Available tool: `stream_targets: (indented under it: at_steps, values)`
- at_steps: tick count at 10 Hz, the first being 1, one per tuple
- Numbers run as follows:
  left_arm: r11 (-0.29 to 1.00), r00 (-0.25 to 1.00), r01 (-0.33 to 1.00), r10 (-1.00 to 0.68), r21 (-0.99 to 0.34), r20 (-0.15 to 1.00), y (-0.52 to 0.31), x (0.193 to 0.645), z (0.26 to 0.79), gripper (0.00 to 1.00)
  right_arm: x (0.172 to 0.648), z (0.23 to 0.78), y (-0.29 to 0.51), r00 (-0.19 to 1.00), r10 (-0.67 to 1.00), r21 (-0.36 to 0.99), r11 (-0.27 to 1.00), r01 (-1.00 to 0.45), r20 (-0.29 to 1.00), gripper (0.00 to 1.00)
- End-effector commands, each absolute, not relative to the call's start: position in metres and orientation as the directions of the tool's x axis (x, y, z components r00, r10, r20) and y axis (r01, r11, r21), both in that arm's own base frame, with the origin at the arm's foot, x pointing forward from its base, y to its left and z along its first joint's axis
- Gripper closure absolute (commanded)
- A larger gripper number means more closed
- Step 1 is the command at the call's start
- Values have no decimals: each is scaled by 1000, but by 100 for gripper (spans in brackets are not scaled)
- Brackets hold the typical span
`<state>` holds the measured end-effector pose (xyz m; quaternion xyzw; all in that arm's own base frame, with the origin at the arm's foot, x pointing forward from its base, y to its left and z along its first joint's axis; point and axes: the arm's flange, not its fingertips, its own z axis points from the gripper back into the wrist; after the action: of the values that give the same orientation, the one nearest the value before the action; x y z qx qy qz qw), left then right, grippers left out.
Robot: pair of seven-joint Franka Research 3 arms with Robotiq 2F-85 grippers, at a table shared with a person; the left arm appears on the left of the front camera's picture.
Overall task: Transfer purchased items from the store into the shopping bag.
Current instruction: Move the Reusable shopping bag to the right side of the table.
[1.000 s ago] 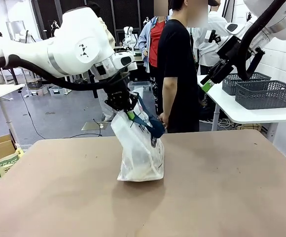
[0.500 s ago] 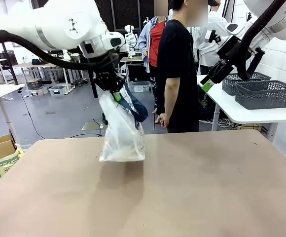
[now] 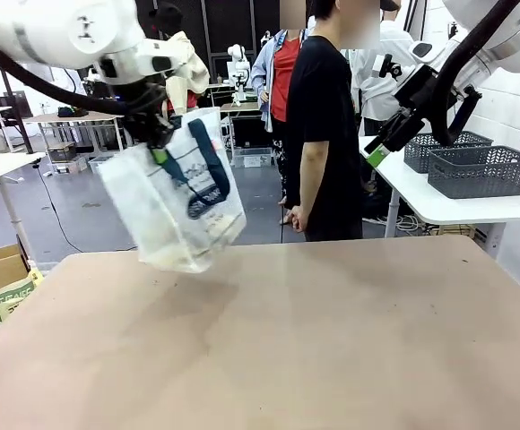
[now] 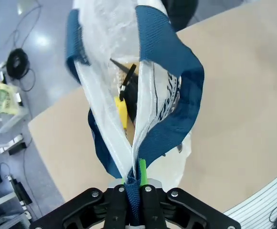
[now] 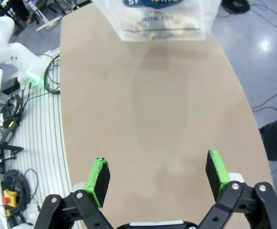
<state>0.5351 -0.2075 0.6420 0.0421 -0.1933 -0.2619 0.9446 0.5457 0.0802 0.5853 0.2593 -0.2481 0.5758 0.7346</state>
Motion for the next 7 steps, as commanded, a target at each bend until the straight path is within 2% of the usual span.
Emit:
stream_targets:
  at_steps: [1, 5, 7]
  values:
    - [872, 783, 433, -489, 228, 385, -160, 505, 633, 100, 547, 585, 82, 214, 716, 97, 201, -975, 664, 0]
    - [910, 843, 290, -389, 295, 371, -84, 467, 627, 100, 547, 585, 82, 214, 716, 97, 201, -975, 664, 0]
    - [938, 875, 250, -325, 240, 360, -55, 454, 616, 100, 547, 585, 82, 214, 716, 97, 201, -975, 664, 0]
